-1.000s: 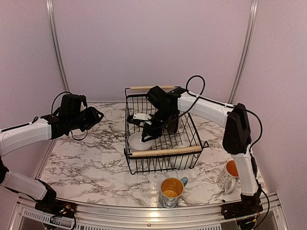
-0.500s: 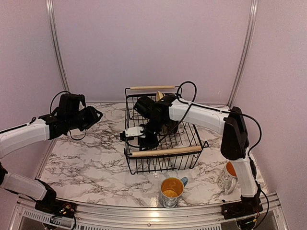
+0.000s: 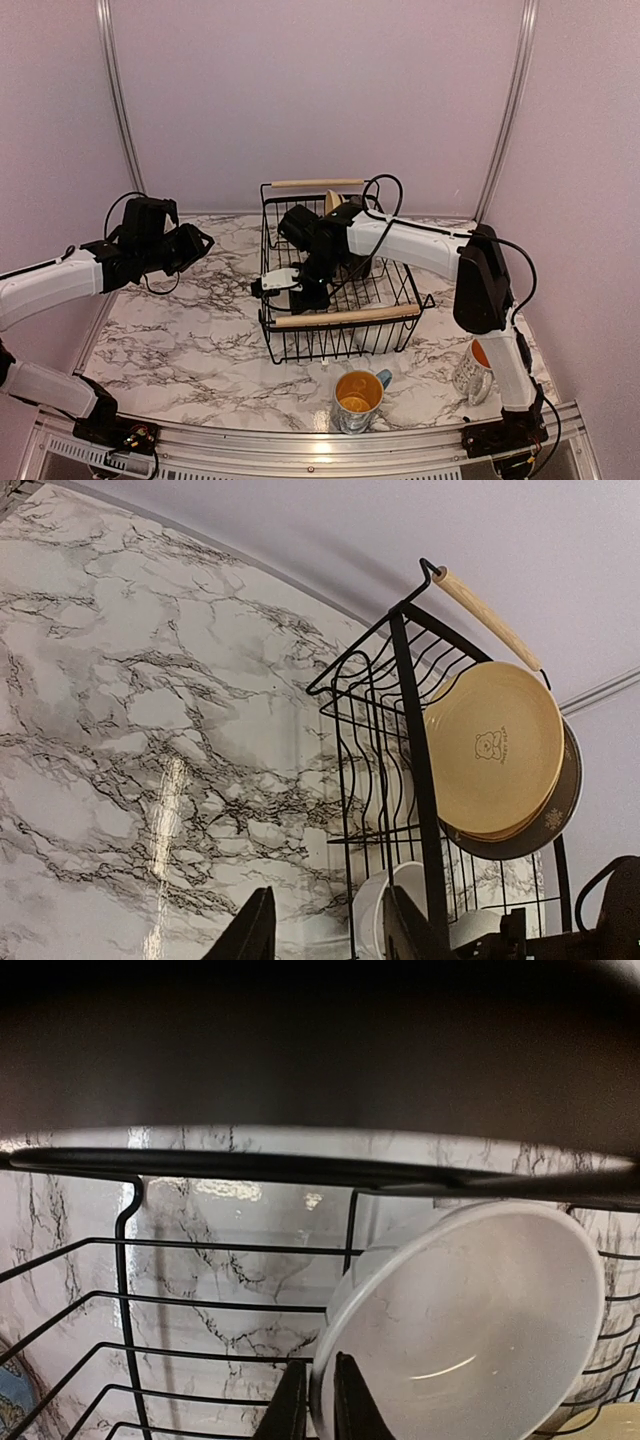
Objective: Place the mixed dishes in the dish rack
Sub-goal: Grab the bowl from the dish rack.
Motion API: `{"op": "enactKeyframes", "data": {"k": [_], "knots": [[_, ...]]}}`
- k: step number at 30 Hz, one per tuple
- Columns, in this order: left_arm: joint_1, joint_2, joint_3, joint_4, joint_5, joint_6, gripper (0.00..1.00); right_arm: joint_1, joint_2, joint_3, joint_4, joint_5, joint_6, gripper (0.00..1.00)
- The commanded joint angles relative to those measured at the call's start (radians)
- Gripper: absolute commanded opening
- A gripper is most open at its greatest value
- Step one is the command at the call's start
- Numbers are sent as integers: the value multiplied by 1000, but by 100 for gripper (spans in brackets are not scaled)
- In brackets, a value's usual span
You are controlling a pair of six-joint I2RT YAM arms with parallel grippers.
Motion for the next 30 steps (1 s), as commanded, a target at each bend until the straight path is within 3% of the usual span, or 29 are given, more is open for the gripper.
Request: {"op": "enactKeyframes", "data": {"k": [1, 3, 13, 21, 25, 30], "knots": [[0, -26, -20, -10, 14, 5, 39, 3, 12, 25, -10, 17, -5, 5], [0, -25, -21, -10, 14, 3, 39, 3, 12, 30, -17, 16, -6, 0], [0, -16, -18, 1, 24, -6, 39, -22, -71, 55, -57, -68, 21, 0], [0, 5, 2, 1, 25, -18, 39, -137, -123, 56, -9, -380, 188, 0], [0, 12, 26, -21, 19, -20, 39, -202, -152, -6, 117, -576, 363, 0], [0, 14, 56, -48, 0, -18, 39, -243, -239, -222, 457, -753, 654, 0]]}}
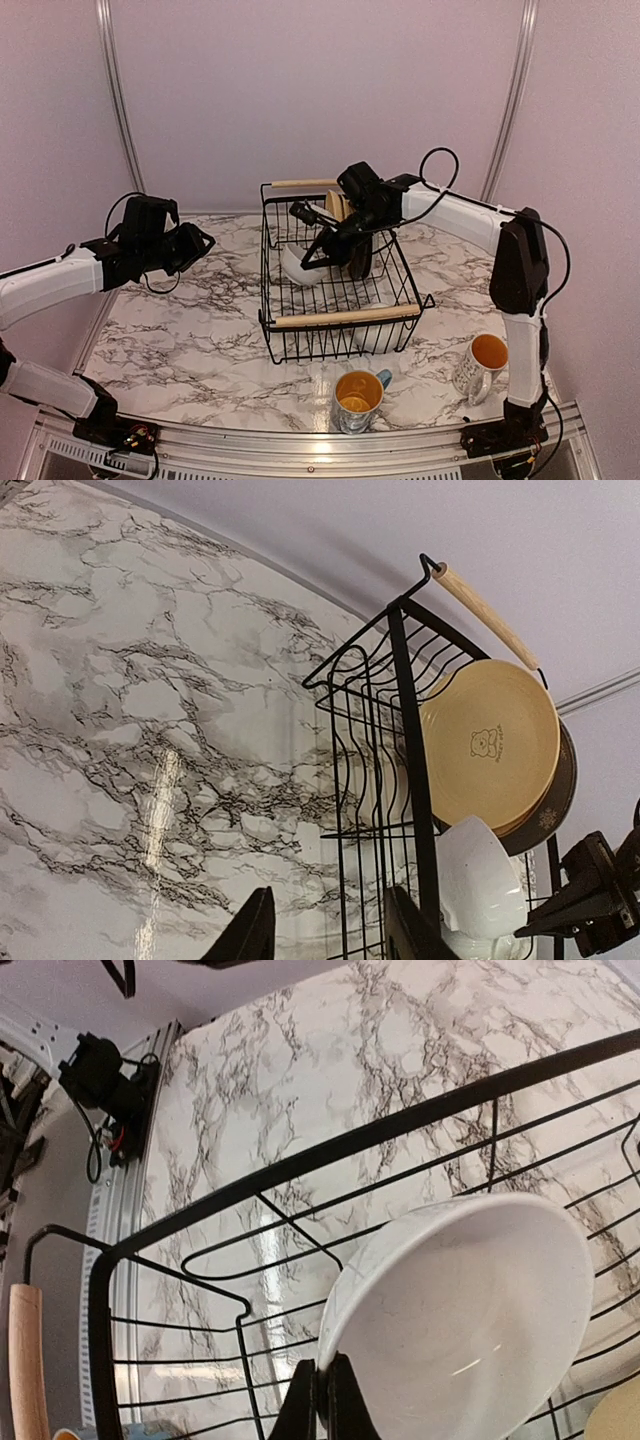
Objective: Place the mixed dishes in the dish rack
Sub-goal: Grab the bowl from the dish rack, then turn the bowl upside down over the dish rack.
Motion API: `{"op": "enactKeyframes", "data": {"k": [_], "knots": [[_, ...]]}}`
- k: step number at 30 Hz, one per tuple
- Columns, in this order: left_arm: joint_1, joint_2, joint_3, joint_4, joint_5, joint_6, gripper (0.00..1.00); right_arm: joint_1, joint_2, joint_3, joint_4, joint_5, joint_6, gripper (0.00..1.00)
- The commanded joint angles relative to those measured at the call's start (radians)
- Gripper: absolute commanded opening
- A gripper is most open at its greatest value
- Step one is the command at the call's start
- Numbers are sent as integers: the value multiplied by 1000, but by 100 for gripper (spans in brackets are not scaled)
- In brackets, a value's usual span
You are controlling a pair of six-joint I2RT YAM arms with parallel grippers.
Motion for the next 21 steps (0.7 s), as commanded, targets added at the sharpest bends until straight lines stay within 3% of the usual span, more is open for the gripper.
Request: {"op": "enactKeyframes", "data": {"k": [1, 11, 18, 21], "knots": [[0, 10, 53, -40, -19, 4, 39, -14, -102, -159, 352, -234, 316, 0], [-1, -10, 30, -52, -20, -5, 39, -19, -134, -526, 1141, -335, 1059, 0], [-1, -28, 17, -72, -31, 8, 39, -38, -118, -707, 1580, -270, 1475, 0], [-1, -29, 16, -75, -33, 11, 39, -41, -97, -738, 1692, -245, 1585, 0]]}}
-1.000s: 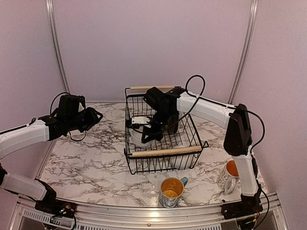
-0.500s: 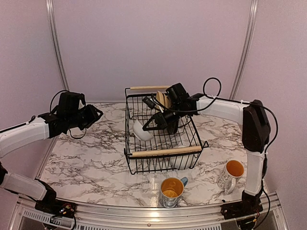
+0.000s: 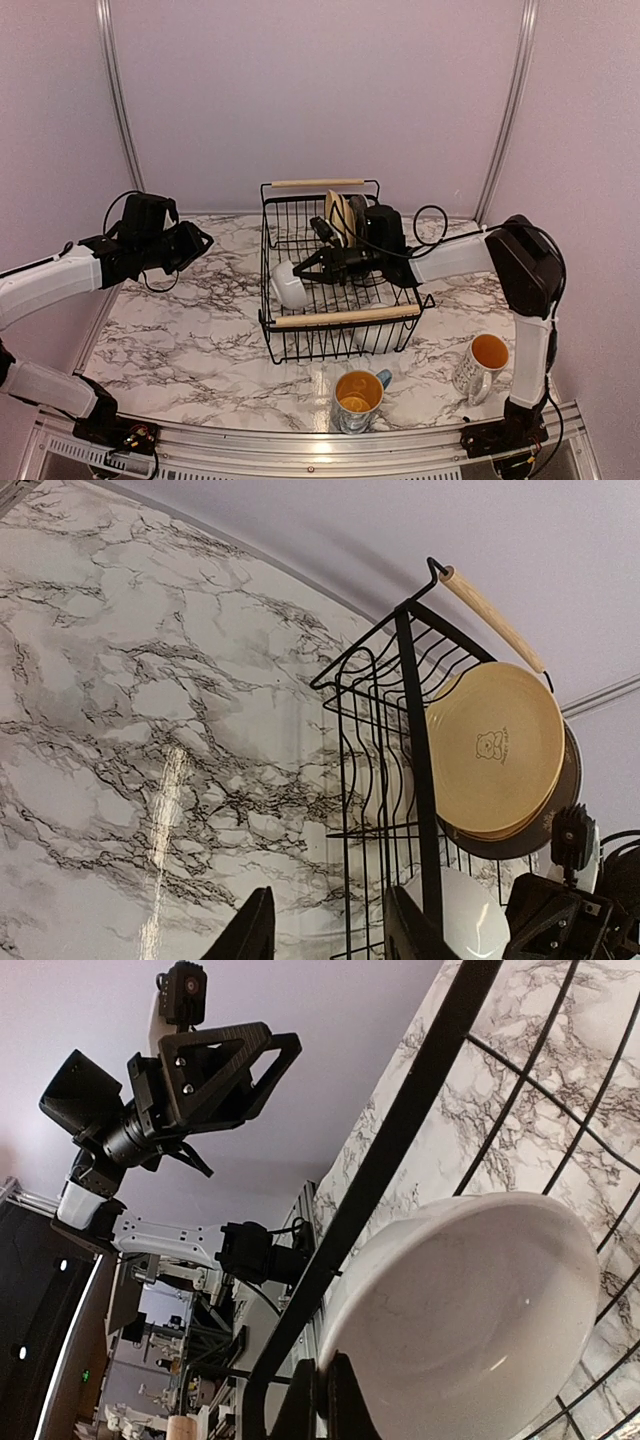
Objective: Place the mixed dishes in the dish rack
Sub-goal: Turn the bowl upside down over the dish rack.
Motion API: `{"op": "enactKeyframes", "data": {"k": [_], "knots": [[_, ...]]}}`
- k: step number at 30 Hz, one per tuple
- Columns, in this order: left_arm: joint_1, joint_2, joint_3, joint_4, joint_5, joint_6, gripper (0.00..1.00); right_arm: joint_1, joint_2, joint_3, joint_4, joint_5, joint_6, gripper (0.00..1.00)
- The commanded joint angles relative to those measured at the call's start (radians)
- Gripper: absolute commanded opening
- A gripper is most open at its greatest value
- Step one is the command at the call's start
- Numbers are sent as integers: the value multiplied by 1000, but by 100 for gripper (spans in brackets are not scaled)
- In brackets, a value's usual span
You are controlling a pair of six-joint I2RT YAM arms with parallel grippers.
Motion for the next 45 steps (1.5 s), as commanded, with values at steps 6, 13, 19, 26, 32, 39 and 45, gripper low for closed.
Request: {"op": "enactKeyframes", "data": {"k": [6, 13, 19, 26, 32, 39, 45], "knots": [[-1, -24, -12, -29, -22, 18, 39, -15, 64, -27, 381, 66, 383, 0], [-1, -33, -21, -32, -27, 18, 39, -15, 60, -43, 277, 107, 389, 0], [-1, -50, -44, -23, -25, 9, 39, -15, 51, -50, 162, 144, 368, 0], [-1, -80, -64, -25, -30, 1, 39, -15, 69, -90, 124, 191, 444, 0], [-1, -108, -86, -29, -40, -5, 39, -17, 61, -115, 2, 225, 410, 0], [-1, -112, -94, -20, -36, -11, 40, -32, 15, -52, -271, 280, 212, 10], [-1, -100, -95, 0, -22, -11, 40, -37, -17, -2, -461, 354, 50, 18]]}}
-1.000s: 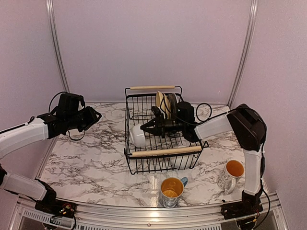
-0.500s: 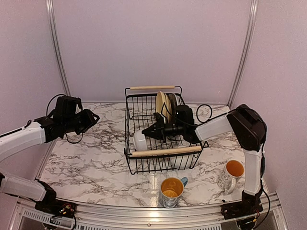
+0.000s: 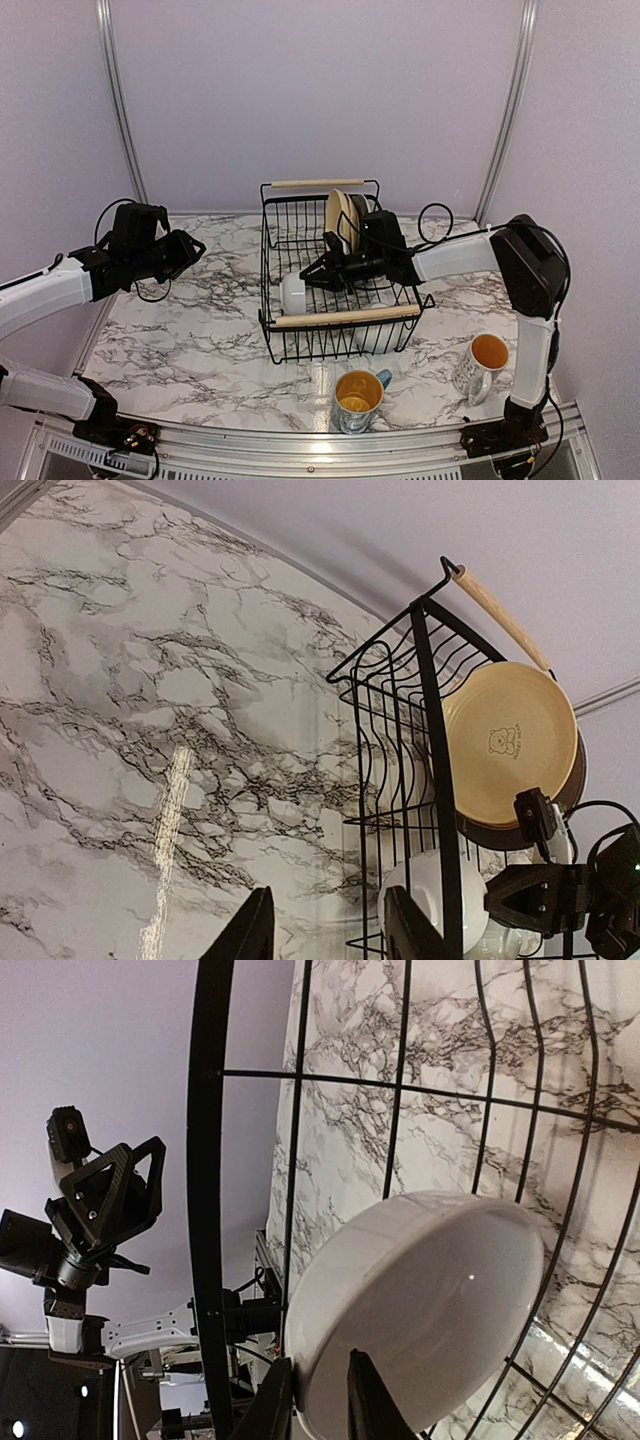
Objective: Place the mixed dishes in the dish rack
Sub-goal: Turn the bowl upside down over the dish rack, then move the bowl to the dish rack.
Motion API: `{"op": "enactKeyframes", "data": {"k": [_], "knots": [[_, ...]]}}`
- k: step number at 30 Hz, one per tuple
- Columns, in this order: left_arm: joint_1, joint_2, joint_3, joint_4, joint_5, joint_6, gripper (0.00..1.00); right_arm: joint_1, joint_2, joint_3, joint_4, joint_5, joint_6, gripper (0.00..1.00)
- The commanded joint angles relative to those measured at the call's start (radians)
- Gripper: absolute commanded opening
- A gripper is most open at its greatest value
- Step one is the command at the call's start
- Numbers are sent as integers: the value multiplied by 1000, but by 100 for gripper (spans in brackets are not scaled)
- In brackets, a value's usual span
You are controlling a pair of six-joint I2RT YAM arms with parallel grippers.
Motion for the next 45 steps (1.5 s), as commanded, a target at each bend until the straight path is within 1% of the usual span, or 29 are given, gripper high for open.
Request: {"op": "enactKeyframes", "data": {"k": [1, 10, 18, 22, 27, 31, 37, 41, 45], "knots": [[-1, -4, -15, 17, 1, -6, 40, -26, -12, 27, -318, 137, -170, 19], [-1, -9, -27, 24, 6, -6, 40, -36, -60, 86, -484, 190, -332, 23], [-1, -7, -25, 27, 7, -4, 40, -55, -97, 94, -582, 202, -447, 27], [-2, 1, -23, 32, 12, -6, 40, -59, -121, 118, -647, 212, -520, 31], [-5, 13, -24, 41, 15, -10, 40, -87, -150, 90, -659, 181, -547, 38], [-8, 26, -13, 39, 17, -8, 40, -91, -163, 81, -648, 134, -548, 39], [-12, 50, 18, 29, 21, 3, 40, -88, -183, 66, -647, 104, -538, 39], [-18, 67, 27, 34, 23, 5, 40, -74, -188, 82, -656, 100, -602, 39], [-25, 83, 31, 44, 29, 4, 40, -50, -187, 149, -718, 121, -723, 39]]}}
